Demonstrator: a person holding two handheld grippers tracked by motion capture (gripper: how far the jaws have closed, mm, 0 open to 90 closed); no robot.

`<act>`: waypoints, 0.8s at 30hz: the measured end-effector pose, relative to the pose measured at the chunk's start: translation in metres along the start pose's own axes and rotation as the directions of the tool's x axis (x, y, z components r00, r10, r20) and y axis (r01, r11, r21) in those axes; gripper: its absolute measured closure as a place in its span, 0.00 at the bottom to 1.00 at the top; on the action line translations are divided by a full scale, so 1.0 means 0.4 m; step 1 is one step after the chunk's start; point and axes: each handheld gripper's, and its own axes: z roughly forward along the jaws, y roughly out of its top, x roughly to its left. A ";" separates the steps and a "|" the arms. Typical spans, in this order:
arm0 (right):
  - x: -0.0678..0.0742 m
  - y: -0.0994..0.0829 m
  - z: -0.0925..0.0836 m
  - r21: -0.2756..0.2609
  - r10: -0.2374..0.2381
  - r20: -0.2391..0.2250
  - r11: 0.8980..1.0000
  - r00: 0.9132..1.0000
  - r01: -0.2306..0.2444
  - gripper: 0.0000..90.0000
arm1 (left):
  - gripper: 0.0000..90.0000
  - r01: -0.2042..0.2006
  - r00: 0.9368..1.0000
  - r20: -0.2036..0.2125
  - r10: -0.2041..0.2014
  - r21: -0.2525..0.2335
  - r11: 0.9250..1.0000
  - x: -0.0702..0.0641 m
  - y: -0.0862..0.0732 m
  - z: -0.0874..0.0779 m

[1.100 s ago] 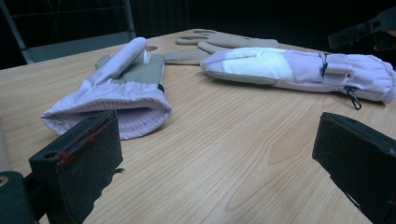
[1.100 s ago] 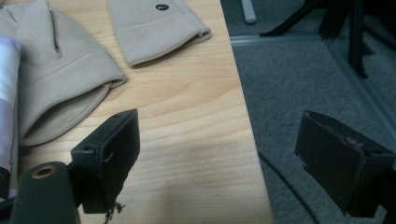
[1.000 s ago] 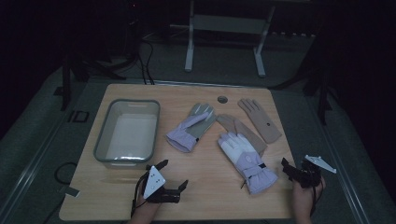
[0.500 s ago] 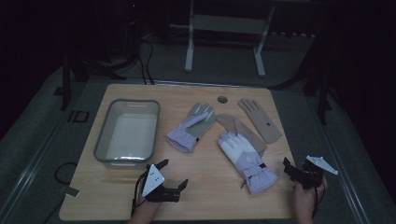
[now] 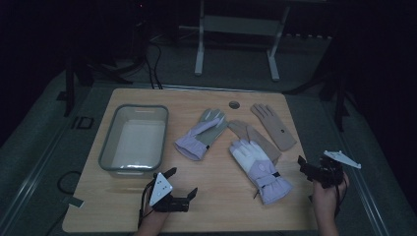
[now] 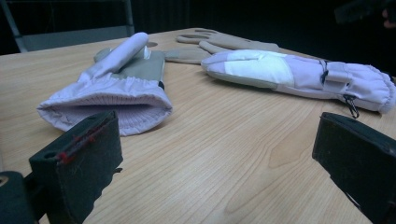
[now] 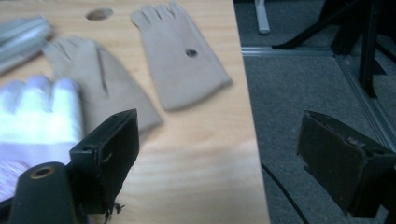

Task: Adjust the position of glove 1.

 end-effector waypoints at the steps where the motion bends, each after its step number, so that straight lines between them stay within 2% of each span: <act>1: 0.004 0.008 -0.002 -0.004 0.000 -0.010 1.000 1.000 0.000 0.15 | 0.02 0.000 1.000 0.000 0.000 -0.001 1.000 0.000 0.000 0.000; 5: 0.022 0.044 -0.005 0.000 -0.034 -0.034 0.999 0.999 0.034 0.15 | 0.02 0.009 1.000 0.003 -0.009 0.000 1.000 0.003 0.000 -0.001; 6: 0.041 0.068 -0.006 0.008 -0.090 -0.025 0.996 0.996 0.090 0.16 | 0.02 0.011 1.000 0.005 -0.011 0.000 1.000 0.004 0.000 -0.001; 7: 0.047 0.075 -0.008 0.006 -0.098 -0.037 0.995 0.994 0.099 0.16 | 0.02 0.017 1.000 0.004 -0.017 -0.001 1.000 0.005 0.000 -0.001; 8: 0.053 0.084 -0.009 0.005 -0.100 -0.053 0.995 0.994 0.101 0.16 | 0.02 0.017 1.000 0.004 -0.017 -0.001 1.000 0.005 0.000 -0.001; 13: 0.069 0.111 -0.008 0.000 -0.092 -0.073 0.996 0.993 0.092 0.16 | 0.02 0.020 1.000 0.006 -0.020 -0.002 1.000 0.005 0.000 -0.001; 14: 0.088 0.133 -0.010 -0.015 -0.095 -0.086 0.995 0.992 0.095 0.14 | 0.02 0.022 1.000 0.007 -0.022 -0.001 1.000 0.006 0.000 0.000; 17: 0.108 0.153 -0.011 -0.027 -0.104 -0.100 0.994 0.990 0.102 0.14 | 0.02 0.021 1.000 0.007 -0.021 0.001 1.000 0.005 0.000 0.000; 23: 0.167 0.193 -0.007 -0.046 -0.150 -0.156 0.988 0.976 0.144 0.13 | 0.02 0.016 1.000 0.007 -0.016 0.005 1.000 0.005 0.001 0.001; 24: 0.167 0.193 -0.007 -0.046 -0.150 -0.156 0.988 0.976 0.144 0.13 | 0.02 0.016 1.000 0.007 -0.016 0.005 1.000 0.005 0.001 0.001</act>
